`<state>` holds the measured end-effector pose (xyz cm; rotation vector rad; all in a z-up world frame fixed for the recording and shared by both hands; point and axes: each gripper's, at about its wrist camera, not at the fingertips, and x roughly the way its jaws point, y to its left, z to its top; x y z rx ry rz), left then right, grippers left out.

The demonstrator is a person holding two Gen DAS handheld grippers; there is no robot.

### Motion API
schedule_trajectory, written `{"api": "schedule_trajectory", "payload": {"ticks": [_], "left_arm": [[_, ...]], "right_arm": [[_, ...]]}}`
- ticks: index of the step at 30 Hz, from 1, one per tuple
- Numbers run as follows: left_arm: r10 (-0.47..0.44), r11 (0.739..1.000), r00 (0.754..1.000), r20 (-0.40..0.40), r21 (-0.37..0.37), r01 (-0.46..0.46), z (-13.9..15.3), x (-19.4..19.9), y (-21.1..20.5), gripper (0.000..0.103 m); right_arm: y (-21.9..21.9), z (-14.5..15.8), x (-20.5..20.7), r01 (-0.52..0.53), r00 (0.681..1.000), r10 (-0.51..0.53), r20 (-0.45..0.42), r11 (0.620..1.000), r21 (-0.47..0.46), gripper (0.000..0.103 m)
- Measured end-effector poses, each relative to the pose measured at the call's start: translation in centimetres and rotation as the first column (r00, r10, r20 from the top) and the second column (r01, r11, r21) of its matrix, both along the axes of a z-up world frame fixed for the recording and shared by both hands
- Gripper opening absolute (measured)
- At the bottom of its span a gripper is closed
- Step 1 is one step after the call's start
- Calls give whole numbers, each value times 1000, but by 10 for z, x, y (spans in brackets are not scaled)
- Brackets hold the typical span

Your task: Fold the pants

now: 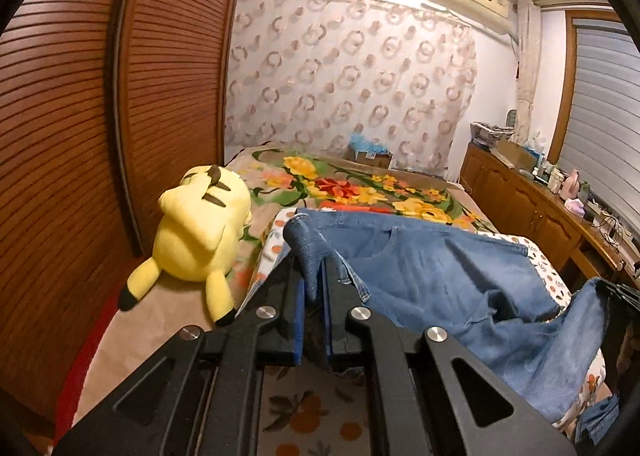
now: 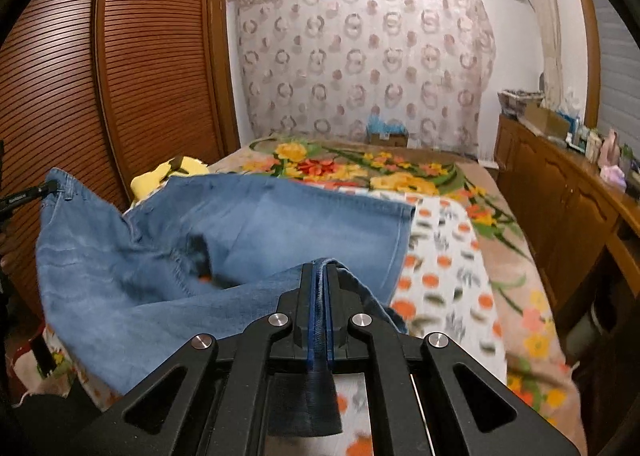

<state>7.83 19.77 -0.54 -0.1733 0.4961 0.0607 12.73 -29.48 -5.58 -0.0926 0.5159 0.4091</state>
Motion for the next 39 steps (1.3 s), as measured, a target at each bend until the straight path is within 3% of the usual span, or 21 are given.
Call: {"api": "schedule_trajectory", "payload": {"ticks": [6,13,16,18,19,23,29,39], "left_arm": [[-18,1000,1000,-12,20,18,-4,15,-12,8],[-36,998,999,-27,44,37,-8,17,-27,8],[-45,997,999,-29,54,47,-7,17,-33,8],[-53,997,998,-31,55,55,-7,18,-36,8],[-55,997,998,-32,57,57,-7,19,-37,8],[-64,996,997,-31,62,66,-7,20,-42,8],[-66,996,997,-29,64,67,-6,21,-47,8],[-66,995,997,-28,66,68,-5,24,-52,8]], "right_arm": [[24,-24,42,-10,999,8,-45,999,-45,3],[54,-59,83,-50,986,34,-160,994,-98,3],[53,-63,84,-43,987,28,-161,995,-94,12],[46,-59,80,-39,987,27,-157,996,-76,32],[43,-57,76,-33,988,22,-152,997,-66,37],[16,-49,51,-5,993,1,-118,999,-35,46],[1,-69,20,-16,988,13,-151,1000,-18,48],[0,-94,41,-34,973,38,-228,999,24,48]]}}
